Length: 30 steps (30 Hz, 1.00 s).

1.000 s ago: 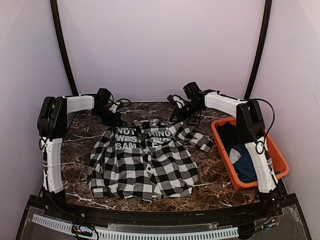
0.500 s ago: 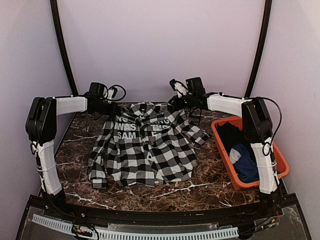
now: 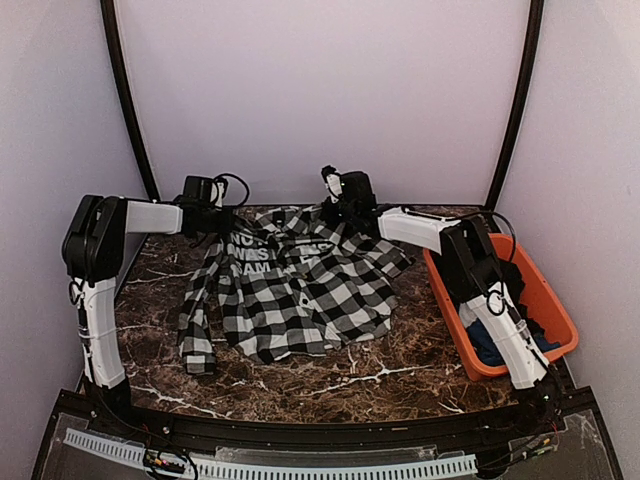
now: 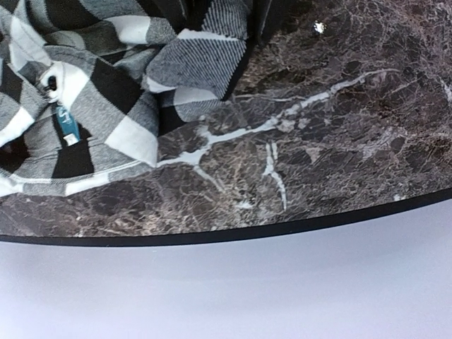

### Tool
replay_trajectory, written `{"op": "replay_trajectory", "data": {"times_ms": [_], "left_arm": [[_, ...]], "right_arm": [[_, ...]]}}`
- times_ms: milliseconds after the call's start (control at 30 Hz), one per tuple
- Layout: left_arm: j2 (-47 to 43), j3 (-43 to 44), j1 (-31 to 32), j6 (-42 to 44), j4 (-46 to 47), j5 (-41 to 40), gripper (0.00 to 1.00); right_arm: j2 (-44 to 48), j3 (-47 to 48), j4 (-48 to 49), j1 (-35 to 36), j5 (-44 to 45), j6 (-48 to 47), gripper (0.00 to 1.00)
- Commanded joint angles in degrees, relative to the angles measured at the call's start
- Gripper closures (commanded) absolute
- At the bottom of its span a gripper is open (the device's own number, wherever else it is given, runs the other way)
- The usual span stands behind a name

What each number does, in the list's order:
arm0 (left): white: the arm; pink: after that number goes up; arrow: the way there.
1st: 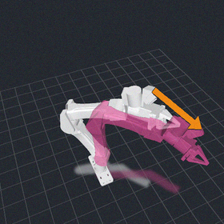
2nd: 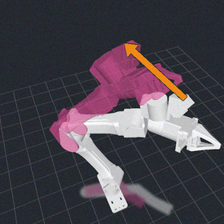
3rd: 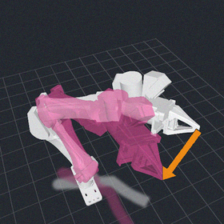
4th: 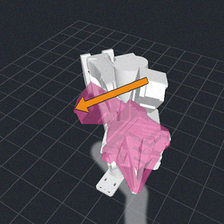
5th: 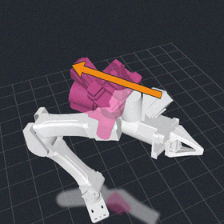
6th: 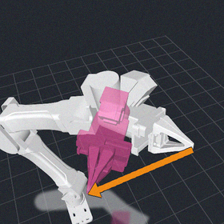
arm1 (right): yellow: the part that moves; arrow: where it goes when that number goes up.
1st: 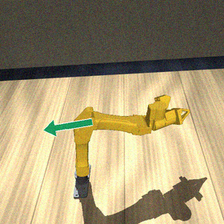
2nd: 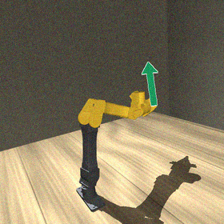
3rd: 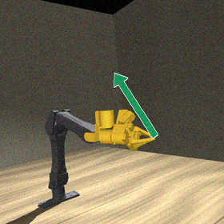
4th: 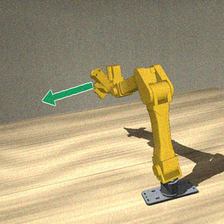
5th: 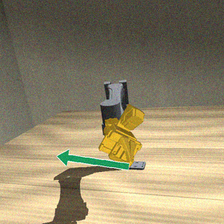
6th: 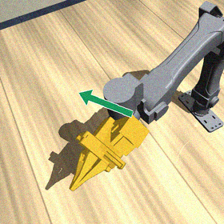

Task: Pin the brooch onto the clothing
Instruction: Flatten out the clothing with brooches at the center of the board.

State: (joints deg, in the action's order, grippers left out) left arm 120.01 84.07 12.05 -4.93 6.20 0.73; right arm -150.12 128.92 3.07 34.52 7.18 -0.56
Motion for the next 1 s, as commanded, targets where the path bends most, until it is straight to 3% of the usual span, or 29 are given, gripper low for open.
{"op": "replay_trajectory", "data": {"times_ms": [0, 167, 267, 433, 533, 633, 733, 833, 967], "left_arm": [[1.97, 0.18, -0.18, -1.39, 1.65, -6.84, 0.75], [0.65, -3.32, -0.12, -2.49, 6.51, -9.14, 0.71], [0.66, -3.15, -0.12, -4.1, 5.22, -15.15, 0.7], [3.87, 3.14, -0.04, -6.0, -3.79, -24.0, 0.71], [4.47, 4.43, -0.01, -7.07, -7.67, -26.81, 0.67], [2.42, 3.91, -0.01, -7.86, -10.22, -27.8, 0.36], [-1.94, 3.1, -0.01, -6.06, -8.48, -27.63, 0.21], [-4.35, 4.5, -0.01, -4.61, -7.07, -26.31, 0.12], [-1.8, 8.7, 0.4, -3.07, -4.19, -14.5, 0.08]], "right_arm": [[-1.7, 3.98, 1.84, 0.19, 6.81, 0.55, 1.0], [-0.52, 2.88, 6.22, 0.26, 9.53, 4.63, 1.0], [-3.32, 8.68, 3.99, 0.28, 12.25, 6.46, 0.97], [-7.14, 15.09, -0.46, 0.27, 10.75, 6.77, 0.5], [-0.74, 7.63, -4.94, 0.36, 5.66, 8.29, 0.31], [9.86, -2.99, -12.05, 0.83, -0.83, 9.63, 0.28], [22.89, -19.4, -14.8, 2.73, -5.62, 9.8, 0.26], [33.26, -33.01, -16.92, 6.41, -4.66, 8.74, 0.25], [41.36, -44.25, -19.04, 11.51, -4.23, 8.65, 0.25]]}}
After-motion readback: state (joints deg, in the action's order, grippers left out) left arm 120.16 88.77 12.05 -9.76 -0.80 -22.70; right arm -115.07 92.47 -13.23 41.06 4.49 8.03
